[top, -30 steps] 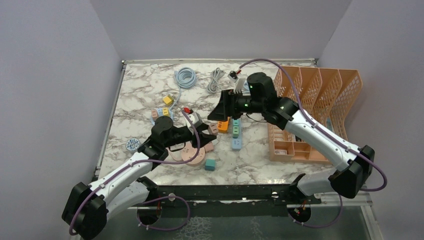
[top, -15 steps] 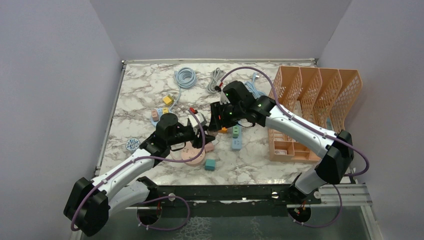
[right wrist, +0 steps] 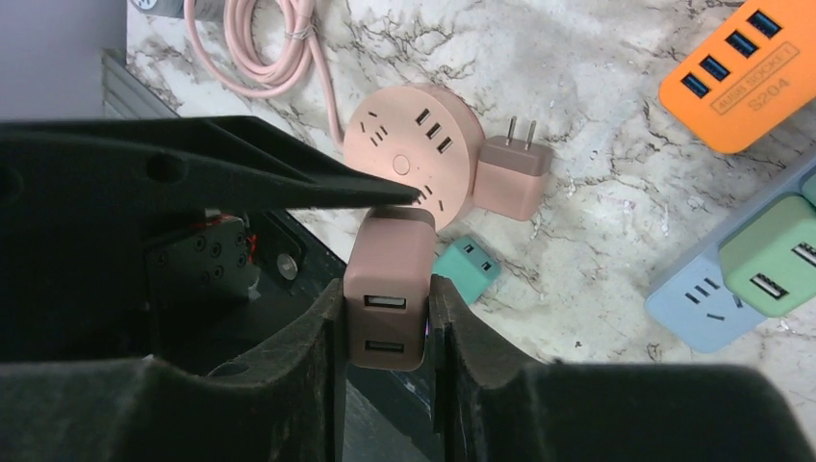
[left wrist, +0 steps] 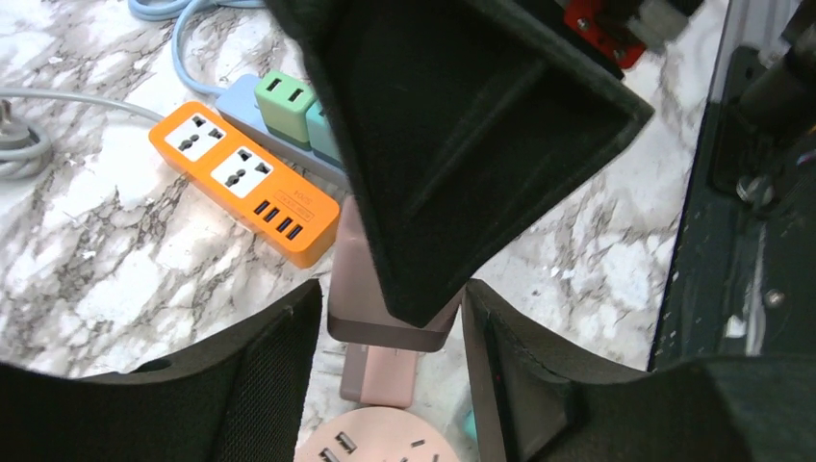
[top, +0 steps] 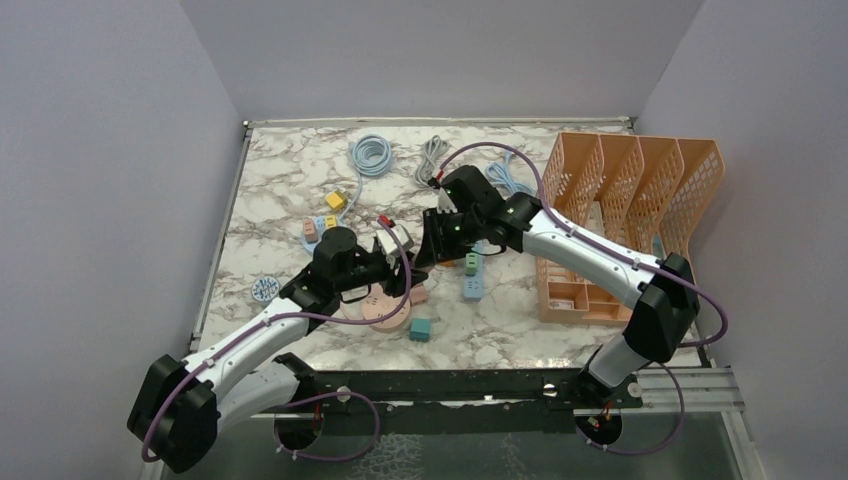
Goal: Insert the plug
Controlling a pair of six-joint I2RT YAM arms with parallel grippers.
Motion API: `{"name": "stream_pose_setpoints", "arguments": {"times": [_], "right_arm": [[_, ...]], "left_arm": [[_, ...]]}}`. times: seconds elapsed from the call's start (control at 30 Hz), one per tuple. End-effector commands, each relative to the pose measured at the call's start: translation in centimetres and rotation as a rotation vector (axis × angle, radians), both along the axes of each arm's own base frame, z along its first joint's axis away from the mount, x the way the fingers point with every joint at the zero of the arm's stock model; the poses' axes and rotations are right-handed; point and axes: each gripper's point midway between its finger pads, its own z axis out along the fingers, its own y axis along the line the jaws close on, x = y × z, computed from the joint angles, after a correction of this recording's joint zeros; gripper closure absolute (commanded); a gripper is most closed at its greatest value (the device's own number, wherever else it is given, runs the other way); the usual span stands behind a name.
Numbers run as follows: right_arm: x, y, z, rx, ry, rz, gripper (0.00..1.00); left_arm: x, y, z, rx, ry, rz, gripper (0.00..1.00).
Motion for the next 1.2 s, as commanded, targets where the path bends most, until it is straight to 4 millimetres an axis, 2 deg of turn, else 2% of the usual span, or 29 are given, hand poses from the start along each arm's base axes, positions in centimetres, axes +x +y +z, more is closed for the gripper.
{"name": "stream_pose_setpoints", "arguments": {"times": [0.0,0.13,0.37,0.5,0.63,0.7,0.93,1.17], "right_arm": [[0.8,-0.1,2.3,0.065,-0.076,-0.091,0.94],[2.1,-2.7,2.6,0.009,-0.171,-0.204,0.99],[1.9,-7.9,-0.5,-0.153,-0.242,-0.298,0.99],[1.2,-9.8,-1.9,-0.197,-0.252,-0.321,0.99],[1.0,-10.6,-3.6,-0.231,-0.238,-0.341,0.99],[1.1,-10.7,-4.5,-0.250,-0.236,-0.349,0.99],[1.7,-10.9,-7.3,-0.315,-0.217,-0.369,0.99],[2.0,-10.5,-9.0,-0.353,-0.190,-0.364,0.99]], "left_arm": [[1.2,0.4,2.4,-0.080,-0.046,0.093,0.36],[1.6,1.3,3.0,-0.113,-0.039,0.171,0.21],[2.9,4.3,4.5,-0.183,-0.016,0.408,0.20],[3.6,6.5,5.0,-0.235,0.048,0.573,0.19],[4.5,9.3,4.3,-0.218,0.198,0.814,0.16],[4.4,9.8,3.7,-0.209,0.240,0.856,0.16],[4.1,10.1,2.8,-0.248,0.275,0.881,0.16],[4.1,10.2,2.5,-0.222,0.277,0.888,0.16]]}}
